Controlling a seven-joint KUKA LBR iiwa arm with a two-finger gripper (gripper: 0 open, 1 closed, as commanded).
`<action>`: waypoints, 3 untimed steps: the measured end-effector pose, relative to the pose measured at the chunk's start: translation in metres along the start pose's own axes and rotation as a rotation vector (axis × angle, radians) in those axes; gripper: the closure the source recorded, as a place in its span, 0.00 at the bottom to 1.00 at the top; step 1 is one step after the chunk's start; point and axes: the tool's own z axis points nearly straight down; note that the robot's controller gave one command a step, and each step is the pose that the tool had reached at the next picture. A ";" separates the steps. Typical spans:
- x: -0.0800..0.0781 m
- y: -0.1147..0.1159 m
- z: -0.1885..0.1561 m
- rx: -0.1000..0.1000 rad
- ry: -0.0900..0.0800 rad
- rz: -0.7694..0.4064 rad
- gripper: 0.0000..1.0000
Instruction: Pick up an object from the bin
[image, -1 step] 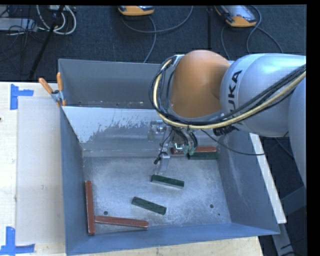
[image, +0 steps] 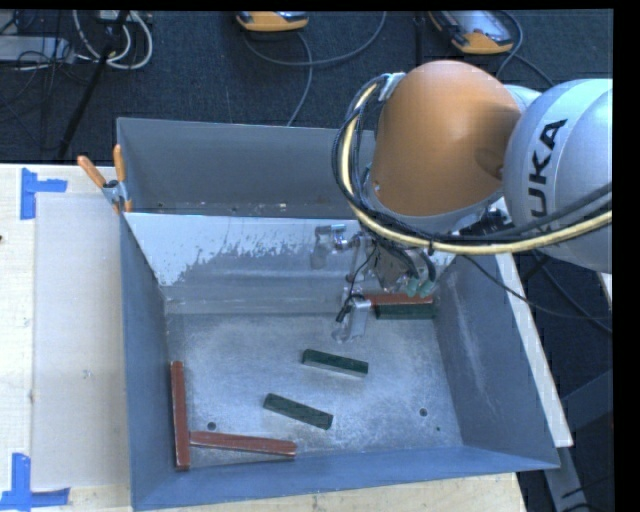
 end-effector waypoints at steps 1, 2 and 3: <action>0.018 0.049 0.141 -0.002 0.015 -0.262 0.00; 0.059 0.007 0.224 0.001 0.017 -0.127 0.00; 0.056 0.008 0.220 -0.001 0.009 -0.126 1.00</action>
Offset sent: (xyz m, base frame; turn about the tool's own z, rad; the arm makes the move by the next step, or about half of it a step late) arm -0.0208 0.0460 -0.1365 -0.2611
